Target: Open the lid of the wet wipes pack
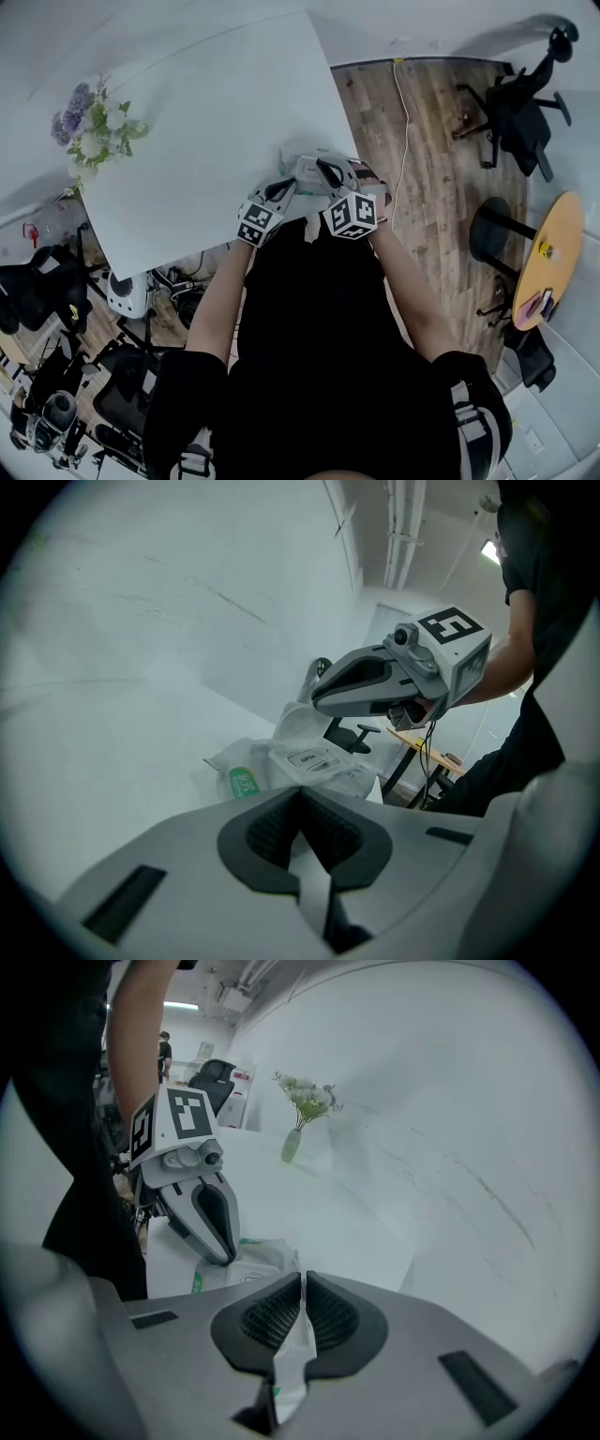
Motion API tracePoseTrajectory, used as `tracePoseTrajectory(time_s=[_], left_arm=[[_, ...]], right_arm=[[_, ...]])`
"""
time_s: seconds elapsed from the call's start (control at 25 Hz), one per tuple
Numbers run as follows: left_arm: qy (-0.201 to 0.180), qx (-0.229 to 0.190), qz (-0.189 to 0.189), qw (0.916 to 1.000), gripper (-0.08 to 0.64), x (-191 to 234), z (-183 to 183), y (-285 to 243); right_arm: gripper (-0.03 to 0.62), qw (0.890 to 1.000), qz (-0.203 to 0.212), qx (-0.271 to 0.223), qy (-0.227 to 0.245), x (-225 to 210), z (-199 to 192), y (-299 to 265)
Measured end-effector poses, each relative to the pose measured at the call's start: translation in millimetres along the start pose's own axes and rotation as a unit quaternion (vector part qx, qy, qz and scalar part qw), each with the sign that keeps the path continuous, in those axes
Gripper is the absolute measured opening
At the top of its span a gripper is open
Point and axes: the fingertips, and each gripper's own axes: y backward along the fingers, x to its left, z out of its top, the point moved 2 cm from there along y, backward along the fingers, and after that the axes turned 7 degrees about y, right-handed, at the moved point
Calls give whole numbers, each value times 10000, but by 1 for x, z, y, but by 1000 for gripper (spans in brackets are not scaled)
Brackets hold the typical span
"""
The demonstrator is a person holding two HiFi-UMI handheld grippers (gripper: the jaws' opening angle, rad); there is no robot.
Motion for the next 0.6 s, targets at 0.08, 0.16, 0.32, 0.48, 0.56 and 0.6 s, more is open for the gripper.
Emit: tracePoseTrajectory(time_s=[0.08,0.16,0.32,0.48,0.56,0.6], left_arm=[[15,18,-6,10000,23,1,0,-1],[23,27,5,10000,23,2,1,-1],[1,23,49,10000,23,2,2,-3],[-37,6,95,9999,23,2,2,-4],[-28,6,97,9999,23,2,3,-5],[-34,-25,92,9999,23,2,4,-5]], right_arm=[[32,10000,27,-37,-20,-5,-1,-3],[34,10000,53,-68,-34,-8,-2,-5],[35,9999,106,-130,-29,-15,-6,-7],[38,9996,194,-185,-16,-23,-10,-10],[40,9995,256,-203,-12,-27,-12,-14],[40,9994,291,-210,-3,-29,-13,-15]])
